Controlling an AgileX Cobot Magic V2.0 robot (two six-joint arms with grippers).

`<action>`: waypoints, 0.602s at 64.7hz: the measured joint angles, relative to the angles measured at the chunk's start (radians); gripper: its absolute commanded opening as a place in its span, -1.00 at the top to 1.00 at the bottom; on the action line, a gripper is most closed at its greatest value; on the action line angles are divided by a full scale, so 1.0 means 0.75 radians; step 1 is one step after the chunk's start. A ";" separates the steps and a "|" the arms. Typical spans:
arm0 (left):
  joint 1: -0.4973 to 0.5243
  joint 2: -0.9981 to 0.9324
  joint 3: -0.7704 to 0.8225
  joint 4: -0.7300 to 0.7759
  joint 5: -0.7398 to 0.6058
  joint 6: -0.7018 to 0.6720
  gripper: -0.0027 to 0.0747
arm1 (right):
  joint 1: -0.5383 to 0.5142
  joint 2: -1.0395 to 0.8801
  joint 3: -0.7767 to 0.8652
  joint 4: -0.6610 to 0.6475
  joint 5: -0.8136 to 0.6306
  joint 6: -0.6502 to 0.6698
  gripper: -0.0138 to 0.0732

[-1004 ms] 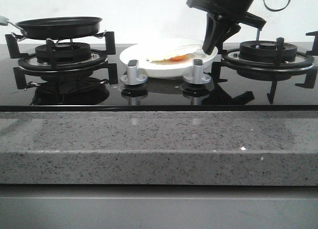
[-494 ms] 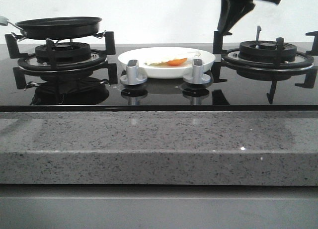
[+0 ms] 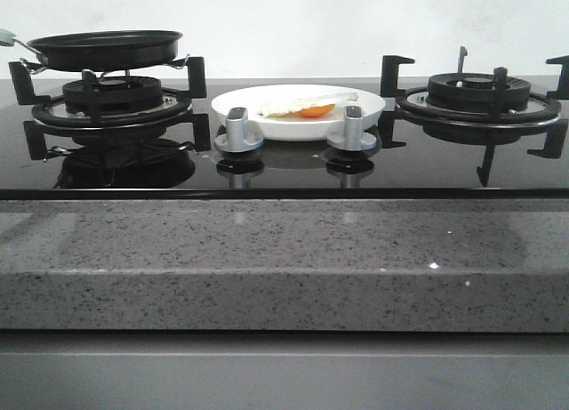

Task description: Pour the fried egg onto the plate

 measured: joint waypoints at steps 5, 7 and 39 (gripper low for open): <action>0.000 0.000 0.000 0.000 0.000 0.000 0.98 | -0.024 -0.109 0.157 0.000 0.000 0.002 0.82; 0.000 0.000 0.000 0.000 0.000 0.000 0.98 | -0.036 -0.145 0.213 0.000 0.000 0.002 0.82; 0.000 0.000 0.000 0.000 0.000 0.000 0.98 | -0.118 -0.837 1.027 -0.021 -0.227 0.005 0.82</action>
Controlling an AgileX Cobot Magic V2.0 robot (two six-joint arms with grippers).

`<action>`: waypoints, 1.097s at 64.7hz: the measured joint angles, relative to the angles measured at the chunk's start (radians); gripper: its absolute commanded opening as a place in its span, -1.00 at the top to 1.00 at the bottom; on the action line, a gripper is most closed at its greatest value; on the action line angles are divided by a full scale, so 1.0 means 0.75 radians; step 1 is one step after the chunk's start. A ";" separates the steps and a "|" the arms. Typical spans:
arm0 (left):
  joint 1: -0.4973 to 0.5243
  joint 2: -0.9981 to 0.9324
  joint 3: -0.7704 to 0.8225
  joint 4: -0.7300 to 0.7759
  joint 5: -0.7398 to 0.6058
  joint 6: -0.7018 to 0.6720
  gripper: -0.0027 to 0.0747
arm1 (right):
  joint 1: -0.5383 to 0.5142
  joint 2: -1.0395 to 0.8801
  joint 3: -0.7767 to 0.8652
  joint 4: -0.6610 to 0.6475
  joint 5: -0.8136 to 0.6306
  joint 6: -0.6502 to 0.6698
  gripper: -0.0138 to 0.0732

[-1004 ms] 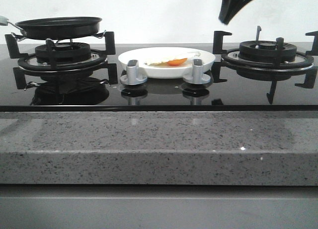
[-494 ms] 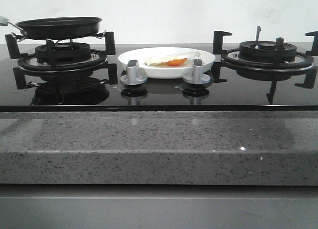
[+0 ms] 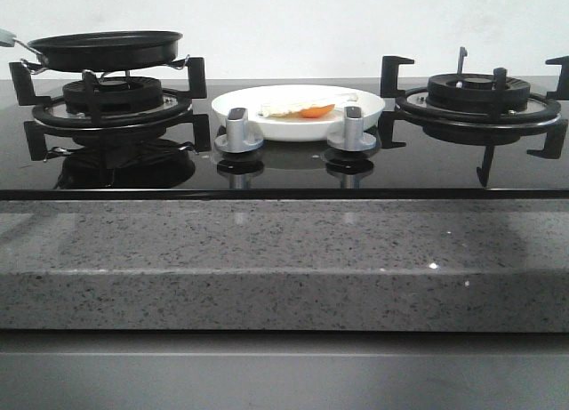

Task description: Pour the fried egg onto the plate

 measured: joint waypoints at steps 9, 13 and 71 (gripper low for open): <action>0.000 0.000 0.000 0.000 0.000 0.000 0.98 | 0.000 -0.195 0.233 0.000 -0.196 0.000 0.82; 0.000 0.000 0.000 0.000 0.000 0.000 0.98 | 0.000 -0.278 0.338 0.000 -0.285 0.000 0.82; 0.000 0.000 0.000 -0.002 0.000 0.000 0.98 | 0.000 -1.091 0.969 0.000 -0.883 0.002 0.82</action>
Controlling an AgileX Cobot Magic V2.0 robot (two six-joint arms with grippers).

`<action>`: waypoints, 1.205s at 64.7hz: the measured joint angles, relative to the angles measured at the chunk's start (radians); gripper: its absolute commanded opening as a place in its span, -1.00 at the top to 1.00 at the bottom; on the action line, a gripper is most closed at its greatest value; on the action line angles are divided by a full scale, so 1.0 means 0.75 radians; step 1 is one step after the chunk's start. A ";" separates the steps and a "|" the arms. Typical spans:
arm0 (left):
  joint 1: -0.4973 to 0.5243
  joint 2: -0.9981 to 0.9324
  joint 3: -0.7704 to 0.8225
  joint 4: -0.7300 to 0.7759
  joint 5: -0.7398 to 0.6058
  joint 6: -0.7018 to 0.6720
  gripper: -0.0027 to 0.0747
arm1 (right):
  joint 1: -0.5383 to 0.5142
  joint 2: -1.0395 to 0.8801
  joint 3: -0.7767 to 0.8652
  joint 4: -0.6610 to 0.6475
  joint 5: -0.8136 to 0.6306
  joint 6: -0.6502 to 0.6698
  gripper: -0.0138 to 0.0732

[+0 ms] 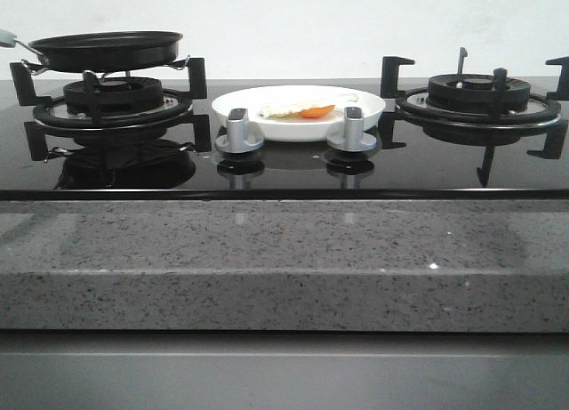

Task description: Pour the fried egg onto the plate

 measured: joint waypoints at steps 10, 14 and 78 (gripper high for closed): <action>0.000 0.000 0.000 0.000 0.000 0.000 0.98 | 0.000 0.000 0.000 0.000 0.000 0.000 0.82; 0.000 0.000 0.000 0.000 0.000 0.000 0.98 | 0.000 0.000 0.000 0.000 0.000 0.000 0.82; 0.000 -0.345 0.288 -0.002 -0.106 0.000 0.98 | 0.000 0.000 0.000 0.000 -0.002 0.000 0.82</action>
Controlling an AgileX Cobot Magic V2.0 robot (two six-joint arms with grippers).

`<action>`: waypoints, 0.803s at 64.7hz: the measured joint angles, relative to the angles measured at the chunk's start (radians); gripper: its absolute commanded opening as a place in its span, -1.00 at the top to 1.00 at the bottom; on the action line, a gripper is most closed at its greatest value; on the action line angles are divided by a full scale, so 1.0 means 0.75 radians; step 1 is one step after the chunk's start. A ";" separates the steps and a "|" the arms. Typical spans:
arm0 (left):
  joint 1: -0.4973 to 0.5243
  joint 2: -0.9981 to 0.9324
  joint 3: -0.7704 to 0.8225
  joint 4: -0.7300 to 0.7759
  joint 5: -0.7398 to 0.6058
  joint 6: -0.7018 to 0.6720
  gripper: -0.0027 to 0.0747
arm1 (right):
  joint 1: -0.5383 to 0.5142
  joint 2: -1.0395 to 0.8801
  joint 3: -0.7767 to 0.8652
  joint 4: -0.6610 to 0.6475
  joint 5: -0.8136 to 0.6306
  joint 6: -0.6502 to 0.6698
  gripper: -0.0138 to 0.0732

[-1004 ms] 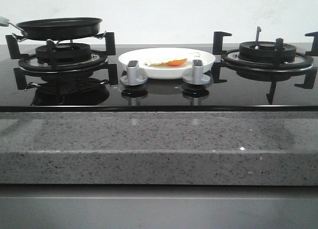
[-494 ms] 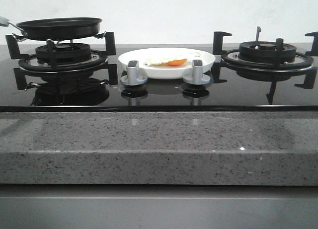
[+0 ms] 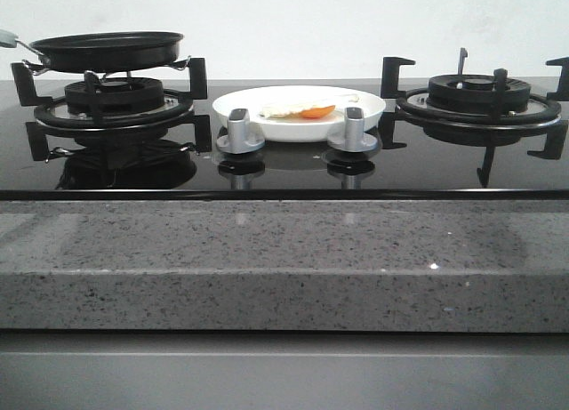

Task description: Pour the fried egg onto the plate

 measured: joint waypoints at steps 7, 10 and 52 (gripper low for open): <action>0.000 0.000 0.090 0.000 -0.090 0.000 0.98 | 0.000 0.000 0.000 0.000 0.000 0.000 0.82; 0.000 0.000 0.122 0.000 -0.115 0.000 0.98 | 0.000 0.000 0.000 0.000 0.000 0.000 0.82; 0.000 0.000 0.441 0.000 -0.479 0.000 0.98 | 0.000 0.000 0.000 0.000 0.000 0.000 0.82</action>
